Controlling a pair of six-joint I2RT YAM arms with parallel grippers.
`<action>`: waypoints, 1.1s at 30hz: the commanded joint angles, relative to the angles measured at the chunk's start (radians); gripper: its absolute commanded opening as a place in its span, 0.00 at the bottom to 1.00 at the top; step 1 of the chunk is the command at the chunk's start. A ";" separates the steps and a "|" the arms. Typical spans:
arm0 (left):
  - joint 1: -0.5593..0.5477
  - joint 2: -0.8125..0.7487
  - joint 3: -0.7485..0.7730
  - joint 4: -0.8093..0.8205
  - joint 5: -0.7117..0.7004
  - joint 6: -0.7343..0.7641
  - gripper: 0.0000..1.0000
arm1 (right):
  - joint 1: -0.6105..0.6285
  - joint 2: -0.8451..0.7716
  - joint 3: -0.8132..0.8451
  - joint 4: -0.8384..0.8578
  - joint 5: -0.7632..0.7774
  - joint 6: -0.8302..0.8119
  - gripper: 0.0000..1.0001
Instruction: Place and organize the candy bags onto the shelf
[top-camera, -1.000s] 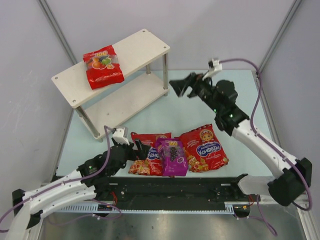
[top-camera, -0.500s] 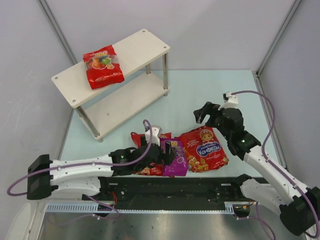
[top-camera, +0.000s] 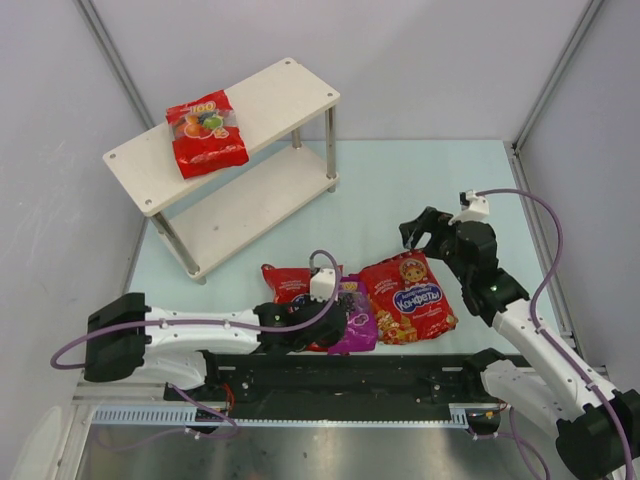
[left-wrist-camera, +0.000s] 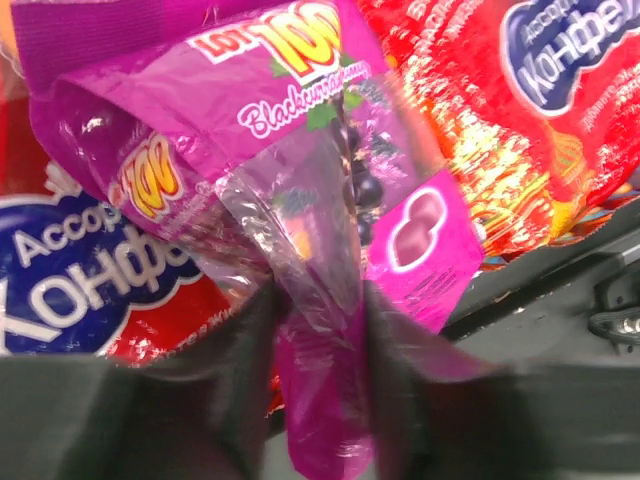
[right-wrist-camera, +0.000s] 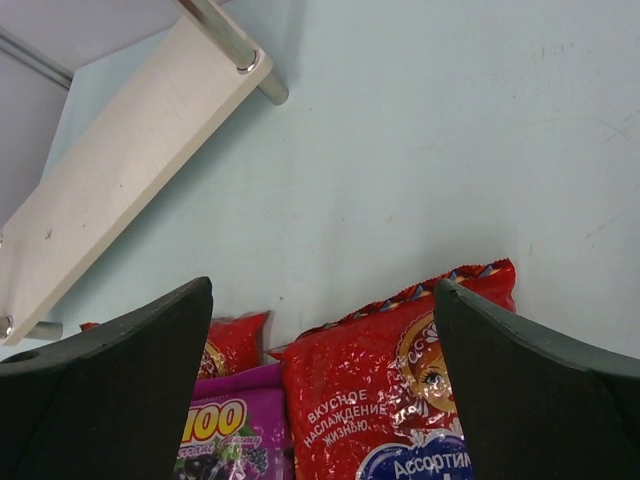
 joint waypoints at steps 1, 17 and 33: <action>-0.006 0.005 0.073 0.020 -0.016 0.022 0.09 | -0.008 -0.033 0.000 0.023 0.003 -0.011 0.96; -0.018 -0.360 0.134 0.161 -0.080 0.692 0.00 | -0.024 -0.084 -0.037 0.069 0.061 -0.070 0.97; 0.379 -0.028 0.784 0.244 0.136 0.975 0.00 | -0.030 -0.033 -0.046 0.075 0.038 -0.051 0.97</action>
